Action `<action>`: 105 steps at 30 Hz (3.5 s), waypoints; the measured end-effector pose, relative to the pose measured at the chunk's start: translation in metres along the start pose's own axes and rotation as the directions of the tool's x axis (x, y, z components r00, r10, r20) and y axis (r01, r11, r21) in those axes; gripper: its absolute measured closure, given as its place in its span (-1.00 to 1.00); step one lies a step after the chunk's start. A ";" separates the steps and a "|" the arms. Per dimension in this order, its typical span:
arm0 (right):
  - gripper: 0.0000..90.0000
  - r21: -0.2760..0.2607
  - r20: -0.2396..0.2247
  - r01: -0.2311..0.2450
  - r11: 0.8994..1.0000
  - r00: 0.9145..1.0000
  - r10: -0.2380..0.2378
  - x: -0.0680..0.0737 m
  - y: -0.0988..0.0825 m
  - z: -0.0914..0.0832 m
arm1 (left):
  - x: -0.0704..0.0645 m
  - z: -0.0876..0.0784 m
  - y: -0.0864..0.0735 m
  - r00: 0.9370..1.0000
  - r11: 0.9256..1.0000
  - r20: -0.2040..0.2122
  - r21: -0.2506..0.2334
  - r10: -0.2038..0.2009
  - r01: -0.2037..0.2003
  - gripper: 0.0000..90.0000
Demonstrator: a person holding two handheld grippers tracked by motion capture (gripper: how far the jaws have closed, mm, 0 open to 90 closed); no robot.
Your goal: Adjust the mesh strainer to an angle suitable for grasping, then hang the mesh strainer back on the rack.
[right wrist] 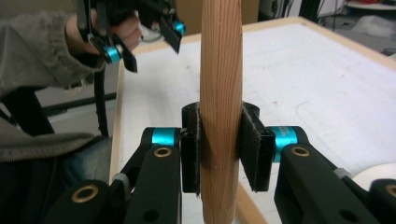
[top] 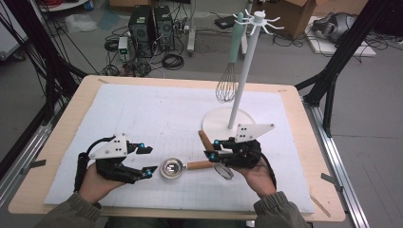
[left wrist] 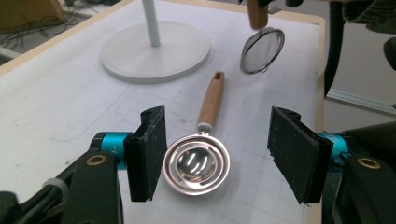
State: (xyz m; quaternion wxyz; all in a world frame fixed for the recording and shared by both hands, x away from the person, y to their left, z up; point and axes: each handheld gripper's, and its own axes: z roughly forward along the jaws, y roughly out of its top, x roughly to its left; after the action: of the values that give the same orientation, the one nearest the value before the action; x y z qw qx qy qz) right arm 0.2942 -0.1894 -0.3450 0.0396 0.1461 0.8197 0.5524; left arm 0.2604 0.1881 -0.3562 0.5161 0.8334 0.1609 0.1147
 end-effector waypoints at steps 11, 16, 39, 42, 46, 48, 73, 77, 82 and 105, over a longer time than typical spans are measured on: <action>0.60 -0.072 0.036 -0.018 0.997 0.999 0.021 -0.018 0.020 -0.025 | 0.016 -0.011 -0.021 0.996 0.999 -0.080 -0.004 -0.034 0.033 -0.23; 0.60 -0.085 0.052 -0.020 0.996 0.998 0.024 -0.026 0.031 -0.033 | 0.020 -0.016 -0.026 0.993 0.999 -0.112 -0.012 -0.042 0.041 -0.27; 0.60 -0.122 0.094 -0.008 0.992 0.995 0.020 -0.047 0.062 -0.045 | 0.032 -0.026 -0.038 0.986 0.997 -0.153 -0.030 -0.074 0.070 -0.30; 0.60 -0.127 0.098 -0.013 0.992 0.995 0.025 -0.050 0.066 -0.048 | 0.033 -0.027 -0.039 0.985 0.997 -0.154 -0.029 -0.075 0.072 -0.31; 0.60 -0.131 0.105 0.000 0.991 0.994 0.014 -0.052 0.073 -0.051 | 0.033 -0.028 -0.040 0.985 0.997 -0.156 -0.032 -0.073 0.068 -0.31; 0.60 -0.134 0.107 0.003 0.991 0.994 0.011 -0.052 0.076 -0.052 | 0.033 -0.029 -0.040 0.984 0.997 -0.161 -0.036 -0.077 0.072 -0.31; 0.60 -0.179 0.170 0.055 0.982 0.985 -0.024 -0.062 0.127 -0.079 | 0.034 -0.031 -0.038 0.985 0.997 -0.158 -0.043 -0.072 0.066 -0.31; 0.60 -0.203 0.173 0.048 0.978 0.985 -0.012 -0.067 0.134 -0.084 | 0.034 -0.030 -0.039 0.985 0.997 -0.156 -0.040 -0.071 0.066 -0.31; 0.60 -0.218 0.186 0.050 0.975 0.983 -0.009 -0.070 0.141 -0.089 | 0.034 -0.031 -0.038 0.985 0.997 -0.157 -0.041 -0.071 0.065 -0.31; 0.59 -0.273 0.230 0.007 0.962 0.971 0.058 -0.087 0.144 -0.102 | 0.032 -0.029 -0.036 0.987 0.997 -0.144 -0.044 -0.064 0.059 -0.31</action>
State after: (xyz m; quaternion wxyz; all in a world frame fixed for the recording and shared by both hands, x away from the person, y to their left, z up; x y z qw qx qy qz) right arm 0.3822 -0.2557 -0.1822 0.1490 0.2145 0.7236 0.6389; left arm 0.2738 0.2396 -0.3752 0.5228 0.8071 0.2214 0.1623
